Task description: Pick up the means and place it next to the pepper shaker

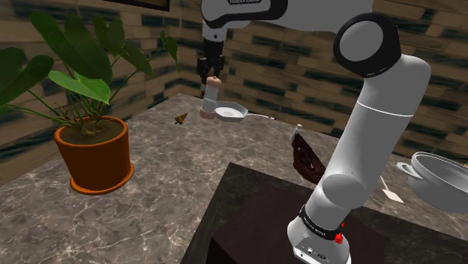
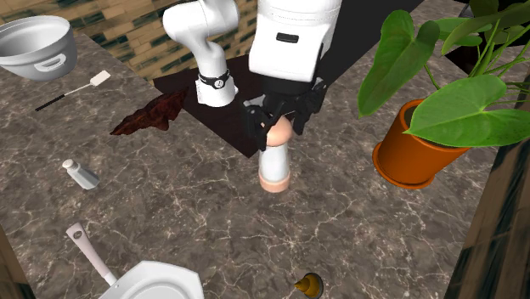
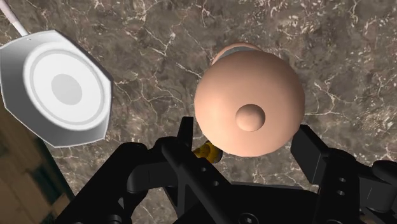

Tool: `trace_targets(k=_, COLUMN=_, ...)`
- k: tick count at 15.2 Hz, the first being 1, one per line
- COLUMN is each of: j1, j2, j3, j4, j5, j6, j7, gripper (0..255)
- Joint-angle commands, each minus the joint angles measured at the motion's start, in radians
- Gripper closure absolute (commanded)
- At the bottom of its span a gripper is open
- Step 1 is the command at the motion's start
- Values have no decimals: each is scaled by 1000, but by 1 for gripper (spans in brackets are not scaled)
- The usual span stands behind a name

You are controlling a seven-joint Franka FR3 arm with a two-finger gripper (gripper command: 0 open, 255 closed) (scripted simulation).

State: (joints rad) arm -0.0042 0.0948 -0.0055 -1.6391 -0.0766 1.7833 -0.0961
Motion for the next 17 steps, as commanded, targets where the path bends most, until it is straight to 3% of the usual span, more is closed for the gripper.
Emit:
trace_targets(k=1, j1=1, j2=2, j3=1, j4=30, j5=0, j6=-28, j7=-1, gripper=255)
trace_targets(k=17, j1=2, j2=62, j3=1, j4=328, j5=2, j6=-266, j7=-17, gripper=255)
